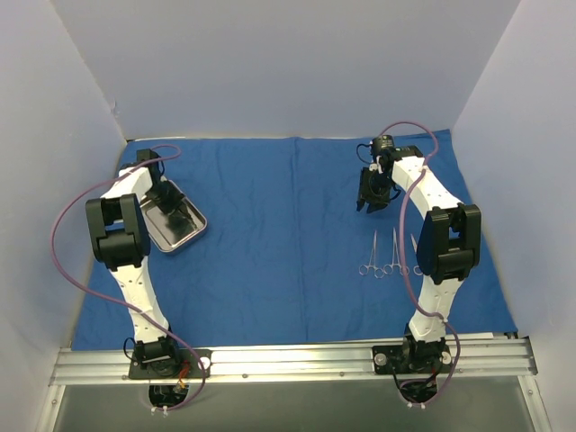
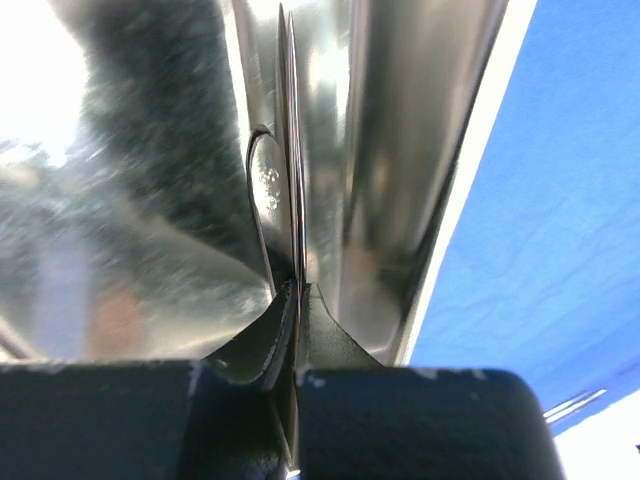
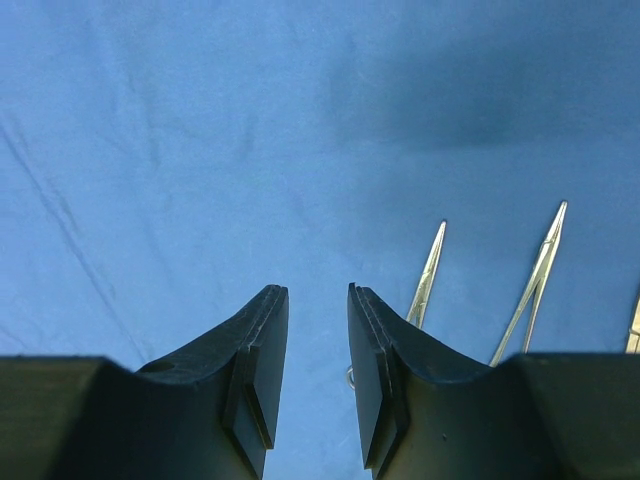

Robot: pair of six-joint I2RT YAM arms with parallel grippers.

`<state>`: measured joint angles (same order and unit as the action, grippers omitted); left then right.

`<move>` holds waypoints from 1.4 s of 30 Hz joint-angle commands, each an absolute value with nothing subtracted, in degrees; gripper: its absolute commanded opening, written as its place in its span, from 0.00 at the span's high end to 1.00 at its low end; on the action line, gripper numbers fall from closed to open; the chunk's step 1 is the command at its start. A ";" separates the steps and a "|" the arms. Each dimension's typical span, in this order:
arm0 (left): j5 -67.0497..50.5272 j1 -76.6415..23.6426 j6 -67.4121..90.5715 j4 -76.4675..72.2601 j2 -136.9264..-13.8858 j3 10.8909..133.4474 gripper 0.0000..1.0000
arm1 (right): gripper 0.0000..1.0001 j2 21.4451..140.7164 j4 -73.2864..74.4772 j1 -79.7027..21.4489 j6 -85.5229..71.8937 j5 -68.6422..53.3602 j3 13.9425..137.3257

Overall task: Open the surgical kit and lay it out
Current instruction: Pick up the medical item from the container, then place the medical item in the surgical kit.

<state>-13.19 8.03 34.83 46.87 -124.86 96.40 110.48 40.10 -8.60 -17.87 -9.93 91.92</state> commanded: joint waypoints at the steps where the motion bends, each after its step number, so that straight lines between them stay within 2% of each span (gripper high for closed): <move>1: -10.55 8.53 33.22 46.67 -118.84 95.02 0.98 | 0.69 109.16 40.69 -8.26 -16.96 -10.55 92.73; 10: -10.46 8.44 33.05 45.79 -116.02 91.94 0.98 | 0.69 107.49 40.17 -8.26 -16.79 -10.90 90.18; 24: -11.51 8.00 30.24 46.23 -109.61 91.58 0.98 | 0.70 109.51 40.43 -8.96 -15.74 -13.88 92.90; 27: -19.05 7.74 27.60 41.67 -104.69 89.31 0.98 | 0.68 110.74 39.47 -10.54 -14.77 -17.92 95.35; 31: -30.21 5.20 28.21 32.10 -96.78 82.90 0.98 | 0.57 111.71 35.08 -14.40 -16.25 -26.44 99.04; 35: -41.73 0.18 31.10 22.35 -92.38 78.23 0.98 | 0.43 111.54 26.85 -19.94 -19.23 -37.41 102.13; 36: -46.53 -2.09 32.07 20.32 -92.03 77.61 0.98 | 0.41 110.49 23.76 -21.60 -21.08 -43.88 101.35; 39: -52.97 -6.06 37.69 12.59 -90.88 74.99 0.98 | 0.39 106.72 7.16 -23.02 -31.35 -52.43 94.68; 42: -55.28 -9.40 43.14 5.81 -89.21 72.08 0.98 | 0.37 102.85 -9.18 -23.29 -40.91 -55.89 87.14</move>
<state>-47.07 -8.01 37.08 16.86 -91.90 73.97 109.01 8.45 -24.69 -29.36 -46.09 91.94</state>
